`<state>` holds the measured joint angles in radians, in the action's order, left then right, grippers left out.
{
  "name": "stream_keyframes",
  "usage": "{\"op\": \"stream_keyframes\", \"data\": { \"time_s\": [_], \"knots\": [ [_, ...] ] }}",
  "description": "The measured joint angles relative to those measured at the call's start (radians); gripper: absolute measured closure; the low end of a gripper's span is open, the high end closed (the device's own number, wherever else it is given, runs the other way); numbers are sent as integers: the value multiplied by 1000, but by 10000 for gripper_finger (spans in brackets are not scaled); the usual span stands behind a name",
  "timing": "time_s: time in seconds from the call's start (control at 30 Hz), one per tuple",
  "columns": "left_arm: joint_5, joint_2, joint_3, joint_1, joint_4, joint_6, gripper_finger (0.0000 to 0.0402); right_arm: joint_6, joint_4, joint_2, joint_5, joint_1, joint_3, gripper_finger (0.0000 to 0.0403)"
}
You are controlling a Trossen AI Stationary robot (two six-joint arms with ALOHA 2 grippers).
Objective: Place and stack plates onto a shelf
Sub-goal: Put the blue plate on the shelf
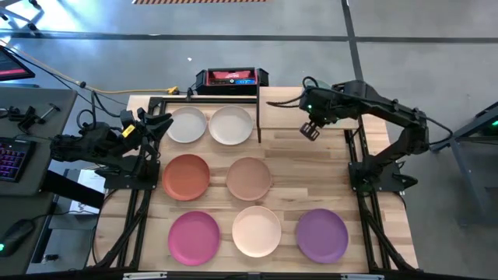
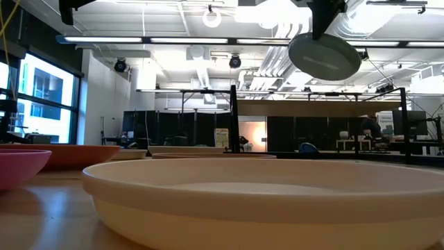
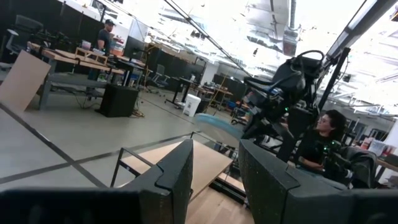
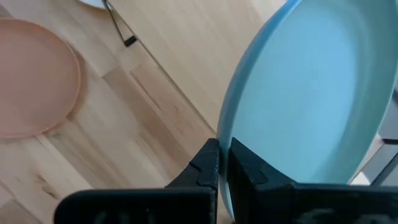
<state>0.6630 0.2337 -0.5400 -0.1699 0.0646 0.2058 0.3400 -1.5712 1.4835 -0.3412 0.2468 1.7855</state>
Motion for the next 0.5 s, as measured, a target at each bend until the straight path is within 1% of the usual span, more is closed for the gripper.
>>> {"op": "stream_keyframes", "data": {
  "time_s": [0.3,0.5],
  "knots": [
    [0,0,0,0,11,0,284,-140,0,1,2,42,0,403],
    [0,0,0,0,21,0,284,-152,0,1,7,56,-1,403]
  ]
}}
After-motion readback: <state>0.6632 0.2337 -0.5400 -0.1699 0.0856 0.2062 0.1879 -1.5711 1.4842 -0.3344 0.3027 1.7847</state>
